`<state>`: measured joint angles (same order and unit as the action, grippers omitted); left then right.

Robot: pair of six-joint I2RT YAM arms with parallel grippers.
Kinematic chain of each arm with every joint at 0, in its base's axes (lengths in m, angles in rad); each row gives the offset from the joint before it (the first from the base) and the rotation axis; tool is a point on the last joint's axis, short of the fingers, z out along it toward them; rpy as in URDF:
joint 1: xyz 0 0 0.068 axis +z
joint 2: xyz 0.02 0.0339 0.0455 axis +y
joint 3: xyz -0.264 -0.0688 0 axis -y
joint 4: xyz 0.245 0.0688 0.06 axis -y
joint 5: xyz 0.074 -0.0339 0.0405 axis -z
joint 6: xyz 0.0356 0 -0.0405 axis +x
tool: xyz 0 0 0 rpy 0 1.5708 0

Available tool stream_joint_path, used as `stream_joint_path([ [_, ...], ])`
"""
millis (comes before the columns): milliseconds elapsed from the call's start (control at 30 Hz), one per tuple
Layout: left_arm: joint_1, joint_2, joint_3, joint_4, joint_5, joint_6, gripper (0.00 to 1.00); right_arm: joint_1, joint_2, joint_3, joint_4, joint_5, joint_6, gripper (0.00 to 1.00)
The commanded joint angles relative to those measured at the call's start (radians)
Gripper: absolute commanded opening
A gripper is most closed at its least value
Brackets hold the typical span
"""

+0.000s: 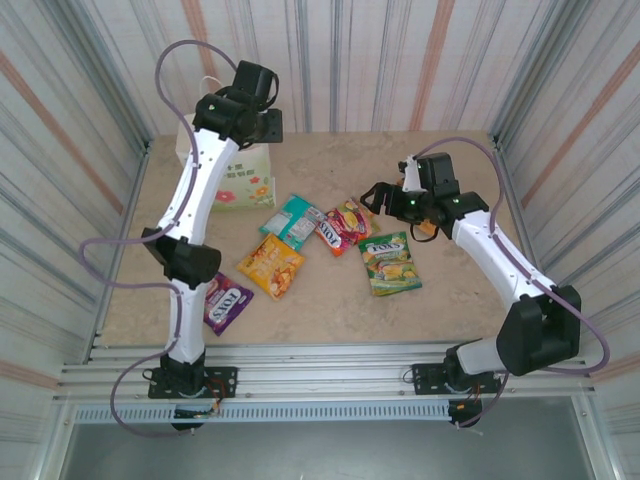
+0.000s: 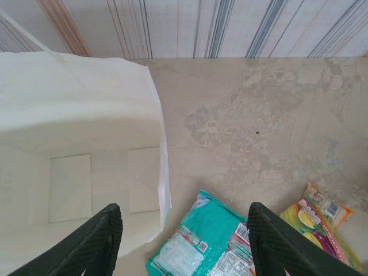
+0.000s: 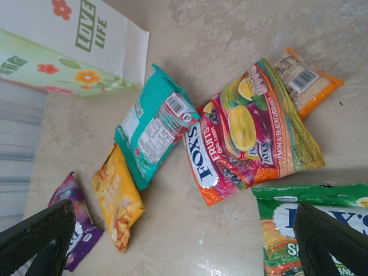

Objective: Place the snacks into the paper bag

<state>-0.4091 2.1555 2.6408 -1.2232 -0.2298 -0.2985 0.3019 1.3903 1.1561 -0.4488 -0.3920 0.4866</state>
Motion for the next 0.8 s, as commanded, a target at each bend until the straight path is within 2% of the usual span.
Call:
stream_joint_path([
  [0, 0.023, 0.053, -0.002, 0.011, -0.004, 0.007, 0.62, 0.012, 0.010, 0.036, -0.002, -0.025, -0.002, 0.99],
  [167, 0.033, 0.087, -0.001, 0.019, 0.024, 0.013, 0.56, 0.019, 0.019, 0.048, -0.020, -0.032, -0.024, 0.99],
  [500, 0.052, 0.107, -0.019, 0.019, 0.093, 0.004, 0.25, 0.019, 0.012, 0.044, -0.027, -0.016, -0.032, 0.99],
  [700, 0.062, 0.071, -0.025, -0.027, 0.093, 0.017, 0.00, 0.019, 0.007, 0.044, -0.032, 0.002, -0.042, 0.99],
  [767, 0.064, 0.048, -0.040, -0.047, 0.079, 0.024, 0.00, 0.020, 0.007, 0.047, -0.031, 0.008, -0.043, 0.99],
])
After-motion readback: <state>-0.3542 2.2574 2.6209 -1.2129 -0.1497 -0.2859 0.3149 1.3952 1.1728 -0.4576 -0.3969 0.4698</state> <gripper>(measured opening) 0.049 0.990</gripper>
